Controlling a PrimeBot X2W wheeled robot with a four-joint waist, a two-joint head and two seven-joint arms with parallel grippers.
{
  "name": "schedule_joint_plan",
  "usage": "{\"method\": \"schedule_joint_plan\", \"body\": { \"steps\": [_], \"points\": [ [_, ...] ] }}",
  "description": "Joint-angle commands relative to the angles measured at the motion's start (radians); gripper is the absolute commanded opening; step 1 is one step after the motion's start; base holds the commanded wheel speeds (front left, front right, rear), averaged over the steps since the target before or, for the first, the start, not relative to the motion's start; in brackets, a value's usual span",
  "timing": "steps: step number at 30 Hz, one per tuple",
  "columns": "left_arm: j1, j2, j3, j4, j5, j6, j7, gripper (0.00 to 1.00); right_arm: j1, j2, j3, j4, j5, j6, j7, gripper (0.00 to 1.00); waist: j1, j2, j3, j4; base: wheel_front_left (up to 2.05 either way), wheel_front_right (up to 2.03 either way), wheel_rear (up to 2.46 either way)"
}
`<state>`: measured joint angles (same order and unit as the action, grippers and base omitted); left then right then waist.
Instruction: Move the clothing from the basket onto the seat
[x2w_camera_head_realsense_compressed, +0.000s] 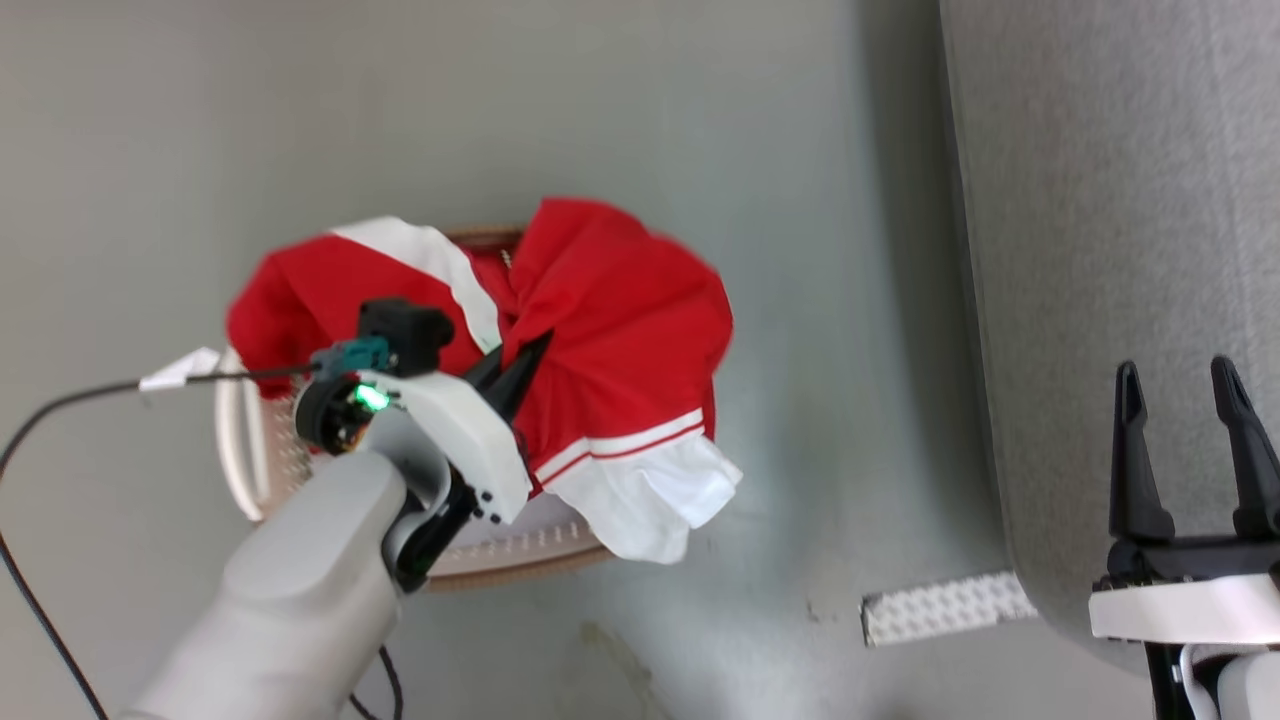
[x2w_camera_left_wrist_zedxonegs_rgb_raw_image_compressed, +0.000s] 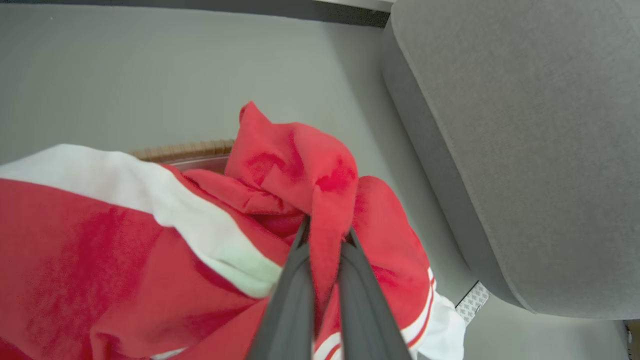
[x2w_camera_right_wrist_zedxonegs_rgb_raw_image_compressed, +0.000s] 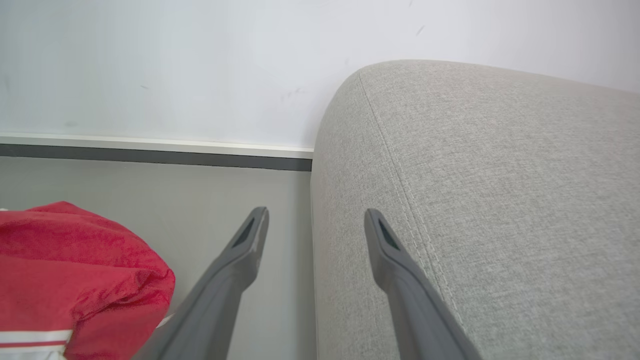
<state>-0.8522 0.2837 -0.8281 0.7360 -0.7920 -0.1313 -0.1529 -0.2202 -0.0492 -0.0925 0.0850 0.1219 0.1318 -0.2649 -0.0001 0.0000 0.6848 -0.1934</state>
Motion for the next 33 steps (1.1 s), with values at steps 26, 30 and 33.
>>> {"method": "schedule_joint_plan", "body": {
  "steps": [26,30,33],
  "points": [
    [0.287,0.183,0.066,-0.633,-0.094,0.209,0.066,0.00,0.136,-0.003,-0.031,0.066,-0.032,-0.002,0.001,1.00,0.0001,0.0000,-0.351,0.090,0.00,0.00,0.00],
    [0.306,0.196,0.071,-0.685,-0.099,0.234,0.071,0.00,0.145,-0.002,-0.026,0.065,-0.032,-0.002,0.001,1.00,0.0001,0.0000,-0.383,0.090,0.00,0.00,0.00],
    [0.319,0.201,0.074,-0.706,-0.104,0.248,0.074,0.00,0.160,-0.002,-0.026,0.061,-0.036,-0.002,0.001,1.00,0.0001,0.0000,-0.415,0.090,0.00,0.00,0.00]
  ]
}}
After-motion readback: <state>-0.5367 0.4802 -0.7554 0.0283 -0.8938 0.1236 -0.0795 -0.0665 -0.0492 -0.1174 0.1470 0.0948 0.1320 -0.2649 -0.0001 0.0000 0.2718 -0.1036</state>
